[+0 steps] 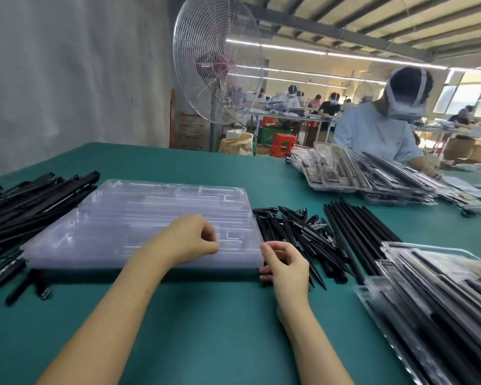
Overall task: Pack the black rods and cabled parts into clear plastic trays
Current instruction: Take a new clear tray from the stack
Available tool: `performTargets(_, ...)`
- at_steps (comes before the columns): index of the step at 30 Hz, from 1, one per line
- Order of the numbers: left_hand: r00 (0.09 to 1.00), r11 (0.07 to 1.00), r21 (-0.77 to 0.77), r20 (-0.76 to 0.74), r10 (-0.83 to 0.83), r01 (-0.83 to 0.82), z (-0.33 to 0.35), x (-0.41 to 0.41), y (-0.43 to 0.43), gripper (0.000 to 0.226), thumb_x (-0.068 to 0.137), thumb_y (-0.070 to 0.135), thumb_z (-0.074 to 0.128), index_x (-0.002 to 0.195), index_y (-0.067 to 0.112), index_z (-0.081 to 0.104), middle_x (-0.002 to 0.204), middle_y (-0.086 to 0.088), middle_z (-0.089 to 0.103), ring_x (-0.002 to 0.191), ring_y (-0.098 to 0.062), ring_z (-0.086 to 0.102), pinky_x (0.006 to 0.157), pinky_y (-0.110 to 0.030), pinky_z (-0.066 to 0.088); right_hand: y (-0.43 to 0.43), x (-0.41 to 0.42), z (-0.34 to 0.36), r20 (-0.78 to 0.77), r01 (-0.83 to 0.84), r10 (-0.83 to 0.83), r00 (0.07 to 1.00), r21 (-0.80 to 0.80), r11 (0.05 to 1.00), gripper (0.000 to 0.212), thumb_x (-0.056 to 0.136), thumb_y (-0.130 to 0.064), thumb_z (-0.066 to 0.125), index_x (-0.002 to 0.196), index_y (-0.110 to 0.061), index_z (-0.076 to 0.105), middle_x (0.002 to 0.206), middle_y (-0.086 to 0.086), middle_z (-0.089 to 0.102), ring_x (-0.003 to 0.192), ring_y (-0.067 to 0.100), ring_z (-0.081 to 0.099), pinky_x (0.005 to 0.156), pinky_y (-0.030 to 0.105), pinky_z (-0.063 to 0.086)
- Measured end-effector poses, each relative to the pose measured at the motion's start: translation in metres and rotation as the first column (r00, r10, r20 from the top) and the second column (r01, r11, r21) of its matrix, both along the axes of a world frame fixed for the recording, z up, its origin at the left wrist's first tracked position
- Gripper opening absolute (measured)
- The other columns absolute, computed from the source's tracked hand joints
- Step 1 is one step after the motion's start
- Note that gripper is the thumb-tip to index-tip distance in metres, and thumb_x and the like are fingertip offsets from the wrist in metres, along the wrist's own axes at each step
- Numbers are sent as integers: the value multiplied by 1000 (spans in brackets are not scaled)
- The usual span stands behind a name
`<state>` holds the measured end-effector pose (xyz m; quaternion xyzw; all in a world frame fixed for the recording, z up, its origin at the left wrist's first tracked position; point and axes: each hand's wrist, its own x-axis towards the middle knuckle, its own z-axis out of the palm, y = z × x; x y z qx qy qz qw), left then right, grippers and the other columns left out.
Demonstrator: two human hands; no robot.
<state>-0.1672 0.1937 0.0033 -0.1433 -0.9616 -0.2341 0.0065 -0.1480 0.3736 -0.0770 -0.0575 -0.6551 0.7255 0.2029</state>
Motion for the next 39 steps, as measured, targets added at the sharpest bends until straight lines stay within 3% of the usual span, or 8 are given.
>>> performTargets(18,1000,996,-87,21,-11,12,-2,-2,5,13,86,25,55,79,17,62,85,3,65,77,-15,57,65,-26,45,1,-1,-3,10,-22,21,1000,13,1000,11,87,-11,64,78,-17,62,72,5,57,44,5,52,45,20,47)
performTargets(23,996,993,-86,-10,-87,86,-2,1,11,12,88,27,56,77,23,59,85,10,62,74,-7,54,66,-24,45,1,-2,-3,6,-22,22,1000,8,1000,9,88,-11,64,79,-16,62,72,6,56,44,5,51,45,20,47)
performTargets(28,992,992,-45,-49,-117,115,-6,1,12,15,89,33,61,77,24,61,82,14,60,68,3,49,57,-16,34,1,-2,-3,15,-23,23,1000,14,1000,9,88,-12,64,80,-16,62,72,6,56,44,5,51,45,20,47)
performTargets(34,999,999,28,-6,-40,40,-5,2,17,12,85,25,61,76,18,65,85,7,66,71,-5,55,61,-20,43,2,-3,-2,30,-22,22,999,8,1000,7,87,-13,65,80,-14,62,70,5,56,44,6,52,45,20,47)
performTargets(39,999,1000,-12,-37,25,-26,-5,5,23,12,84,24,59,78,16,66,88,2,67,84,-16,60,67,-25,45,3,-2,-1,51,-31,31,998,-2,1000,9,87,-15,66,79,-13,62,69,5,56,45,8,53,45,20,48)
